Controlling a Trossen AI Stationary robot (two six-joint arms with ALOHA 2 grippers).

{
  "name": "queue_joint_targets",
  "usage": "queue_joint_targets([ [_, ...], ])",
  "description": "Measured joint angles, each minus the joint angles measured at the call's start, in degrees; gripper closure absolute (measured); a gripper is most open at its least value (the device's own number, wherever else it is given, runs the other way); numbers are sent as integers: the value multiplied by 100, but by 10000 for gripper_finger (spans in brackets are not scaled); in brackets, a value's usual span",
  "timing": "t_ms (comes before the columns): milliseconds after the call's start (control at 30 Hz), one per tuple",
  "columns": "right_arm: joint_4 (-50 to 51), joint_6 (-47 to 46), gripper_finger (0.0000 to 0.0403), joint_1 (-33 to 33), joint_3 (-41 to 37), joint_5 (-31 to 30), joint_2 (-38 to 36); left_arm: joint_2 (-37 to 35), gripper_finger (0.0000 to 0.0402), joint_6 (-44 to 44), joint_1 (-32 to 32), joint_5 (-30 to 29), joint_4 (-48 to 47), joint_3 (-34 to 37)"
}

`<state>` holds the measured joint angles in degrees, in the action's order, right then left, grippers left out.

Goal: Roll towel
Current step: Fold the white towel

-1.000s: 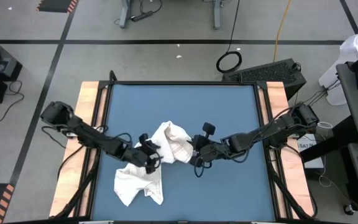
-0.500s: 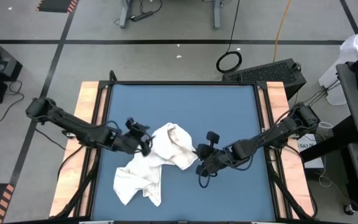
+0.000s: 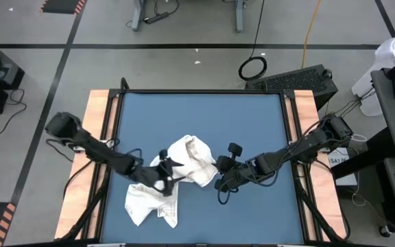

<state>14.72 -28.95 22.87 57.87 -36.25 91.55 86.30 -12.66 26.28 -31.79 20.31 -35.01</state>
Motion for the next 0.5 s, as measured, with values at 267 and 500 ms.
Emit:
queue_joint_targets([
  [267, 0, 33, 403, -11, 0, 2, 3, 800, 157, 118, -336, 243, 34, -433],
  [500, 0, 71, 403, -33, 0, 4, 4, 898, 181, 113, -656, 584, -434, -460],
])
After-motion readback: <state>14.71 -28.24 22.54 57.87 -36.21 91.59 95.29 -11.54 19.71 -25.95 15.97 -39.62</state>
